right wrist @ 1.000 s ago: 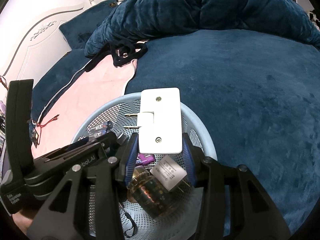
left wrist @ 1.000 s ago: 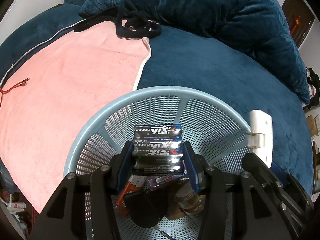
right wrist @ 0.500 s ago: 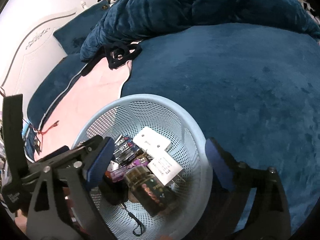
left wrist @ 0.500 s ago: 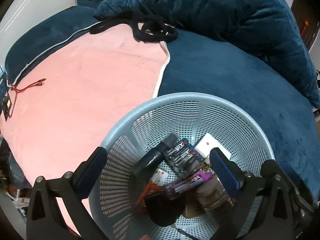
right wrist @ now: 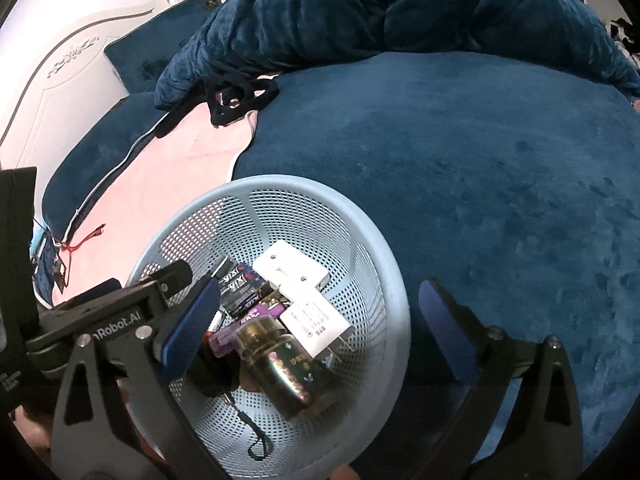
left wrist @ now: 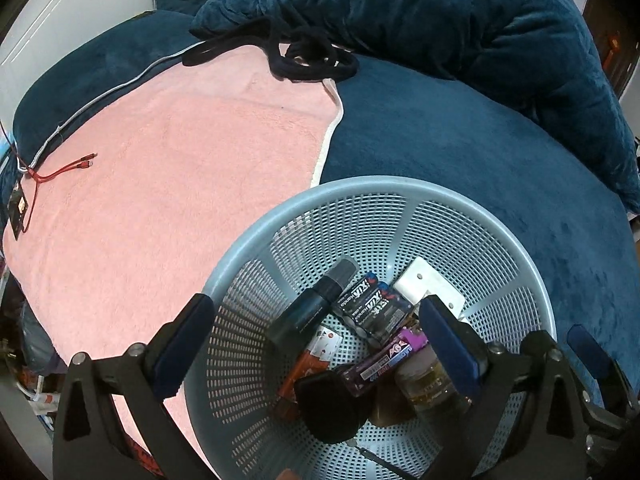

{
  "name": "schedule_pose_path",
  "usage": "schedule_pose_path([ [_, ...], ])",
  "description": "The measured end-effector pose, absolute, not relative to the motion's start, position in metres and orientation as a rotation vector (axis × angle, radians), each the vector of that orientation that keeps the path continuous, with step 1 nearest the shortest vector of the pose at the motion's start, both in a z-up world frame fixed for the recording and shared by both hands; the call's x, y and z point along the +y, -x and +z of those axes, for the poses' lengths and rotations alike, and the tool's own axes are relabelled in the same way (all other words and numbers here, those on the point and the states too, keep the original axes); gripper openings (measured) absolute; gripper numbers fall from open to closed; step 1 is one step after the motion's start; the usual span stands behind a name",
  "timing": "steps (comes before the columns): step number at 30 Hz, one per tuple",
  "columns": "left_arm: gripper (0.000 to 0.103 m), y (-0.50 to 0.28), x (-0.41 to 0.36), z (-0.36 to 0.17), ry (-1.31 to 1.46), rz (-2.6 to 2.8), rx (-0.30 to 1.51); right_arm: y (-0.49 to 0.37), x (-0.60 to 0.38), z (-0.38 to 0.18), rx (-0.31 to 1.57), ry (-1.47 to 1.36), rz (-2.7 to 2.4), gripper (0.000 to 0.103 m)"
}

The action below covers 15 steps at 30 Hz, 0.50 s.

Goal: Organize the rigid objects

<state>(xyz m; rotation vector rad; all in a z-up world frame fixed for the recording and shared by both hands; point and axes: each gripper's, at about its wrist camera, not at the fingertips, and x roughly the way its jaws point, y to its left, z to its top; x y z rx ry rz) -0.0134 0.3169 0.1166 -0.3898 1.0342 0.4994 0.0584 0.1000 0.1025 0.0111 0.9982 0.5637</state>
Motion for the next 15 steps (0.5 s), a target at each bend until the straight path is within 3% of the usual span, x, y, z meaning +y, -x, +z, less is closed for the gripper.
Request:
schedule_pose_path([
  [15, 0.102, 0.021, 0.306, 0.118, 0.404, 0.475, 1.05, -0.048, 0.089, 0.105, 0.981, 0.009, 0.564, 0.101],
])
